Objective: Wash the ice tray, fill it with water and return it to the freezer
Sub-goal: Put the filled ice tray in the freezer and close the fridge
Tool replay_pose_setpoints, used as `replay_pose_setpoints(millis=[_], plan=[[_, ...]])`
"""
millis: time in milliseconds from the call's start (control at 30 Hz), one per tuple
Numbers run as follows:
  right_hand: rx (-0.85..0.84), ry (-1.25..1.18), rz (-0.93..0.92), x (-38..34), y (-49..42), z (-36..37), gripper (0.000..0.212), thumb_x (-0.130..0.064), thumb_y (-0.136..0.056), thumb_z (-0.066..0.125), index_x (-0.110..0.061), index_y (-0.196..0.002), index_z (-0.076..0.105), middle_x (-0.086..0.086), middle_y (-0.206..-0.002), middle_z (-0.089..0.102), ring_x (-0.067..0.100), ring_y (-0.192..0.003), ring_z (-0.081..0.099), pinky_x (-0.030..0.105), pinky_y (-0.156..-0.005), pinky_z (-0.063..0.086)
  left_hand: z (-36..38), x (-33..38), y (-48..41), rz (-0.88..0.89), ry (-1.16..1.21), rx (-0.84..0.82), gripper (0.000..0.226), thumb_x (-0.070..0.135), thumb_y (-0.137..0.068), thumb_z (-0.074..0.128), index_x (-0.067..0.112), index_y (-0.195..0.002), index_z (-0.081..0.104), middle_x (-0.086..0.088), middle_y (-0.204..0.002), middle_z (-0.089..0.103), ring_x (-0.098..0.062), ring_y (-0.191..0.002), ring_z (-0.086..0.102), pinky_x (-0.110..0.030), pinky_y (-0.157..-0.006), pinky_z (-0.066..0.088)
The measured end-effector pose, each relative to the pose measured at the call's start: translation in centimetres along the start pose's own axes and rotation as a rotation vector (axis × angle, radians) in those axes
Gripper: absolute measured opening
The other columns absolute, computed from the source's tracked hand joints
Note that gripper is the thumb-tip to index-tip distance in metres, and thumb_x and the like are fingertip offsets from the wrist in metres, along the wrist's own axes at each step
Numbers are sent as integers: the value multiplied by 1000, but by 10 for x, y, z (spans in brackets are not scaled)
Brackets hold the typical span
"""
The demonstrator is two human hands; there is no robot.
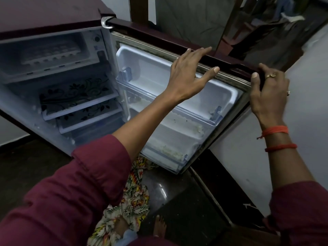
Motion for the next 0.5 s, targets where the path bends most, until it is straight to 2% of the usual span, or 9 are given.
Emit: replay_pose_setpoints(millis=[200,367,500], plan=[[13,-22,-15,-4,13,-10,48,-47,-102,37,-23,-139,56,14,-129,52,32,-121,47,39,-102,39,5,-2,10,-39,51,44,61,55,-92,55,26,-145,49,1,-152,48,-27,-149,28,-50,-119,24],[26,-43,-48,-9,40,-22,43,-45,-102,43,-25,-137,58,15,-121,53,31,-115,47,31,-92,38,-2,-1,22,-34,34,76,59,56,-92,54,27,-144,50,2,-151,48,-25,-148,29,-50,-119,24],[62,-164,-63,-19,69,-31,39,-44,-104,45,-24,-131,64,15,-111,54,29,-107,49,21,-88,33,-14,-1,34,-39,3,96,54,58,-92,52,29,-137,58,4,-150,49,-24,-146,30,-47,-116,25]])
Point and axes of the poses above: each hand's wrist, its own y-axis away from the middle knuckle, its own z-axis out of the palm, x = y × z, the point moved 1 cm from there along -y, towards the middle knuckle
